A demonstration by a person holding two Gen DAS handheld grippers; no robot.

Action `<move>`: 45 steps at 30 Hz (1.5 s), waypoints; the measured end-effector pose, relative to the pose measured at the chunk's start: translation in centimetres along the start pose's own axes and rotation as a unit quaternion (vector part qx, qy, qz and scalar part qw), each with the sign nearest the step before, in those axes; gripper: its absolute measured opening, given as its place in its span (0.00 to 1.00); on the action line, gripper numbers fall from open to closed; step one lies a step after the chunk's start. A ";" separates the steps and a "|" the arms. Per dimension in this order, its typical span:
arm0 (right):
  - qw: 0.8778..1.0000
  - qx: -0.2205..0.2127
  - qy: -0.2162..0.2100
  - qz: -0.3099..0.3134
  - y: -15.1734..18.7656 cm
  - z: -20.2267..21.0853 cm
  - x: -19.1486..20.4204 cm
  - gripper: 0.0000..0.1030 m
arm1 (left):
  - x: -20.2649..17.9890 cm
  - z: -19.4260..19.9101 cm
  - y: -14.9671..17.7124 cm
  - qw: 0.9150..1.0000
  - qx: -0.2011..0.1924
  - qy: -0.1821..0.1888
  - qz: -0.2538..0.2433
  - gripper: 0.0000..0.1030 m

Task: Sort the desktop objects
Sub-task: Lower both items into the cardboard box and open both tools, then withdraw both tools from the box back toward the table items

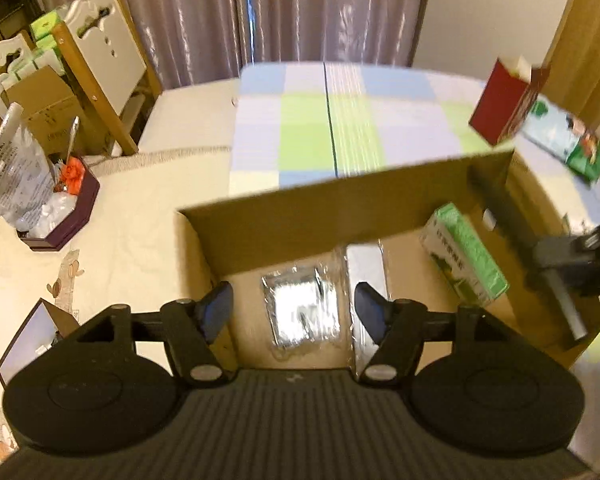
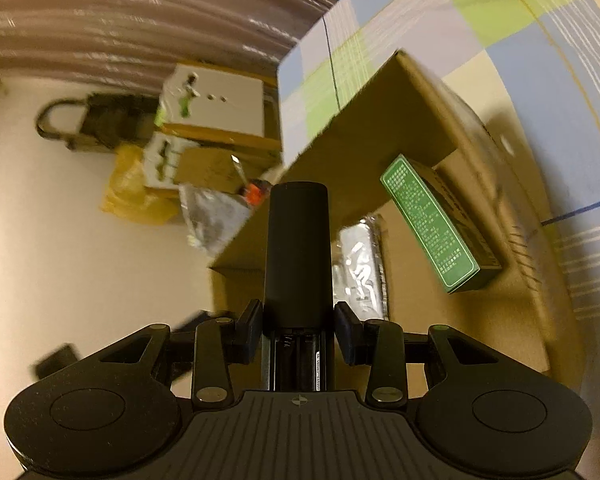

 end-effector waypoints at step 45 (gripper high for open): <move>0.887 0.061 0.327 0.320 6.1 -4.8 2.8 0.84 | -1.7 0.4 3.0 1.000 0.009 0.002 -0.017 0.83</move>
Point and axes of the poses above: each gripper's, at about its wrist camera, not at the fingertips, and z roughly against the way its jaws point, x to its left, y to its underside, the point moved 7 cm from there along -z, roughly the way its jaws point, and after that the axes turned 2 degrees about x, right-handed, at the moved point
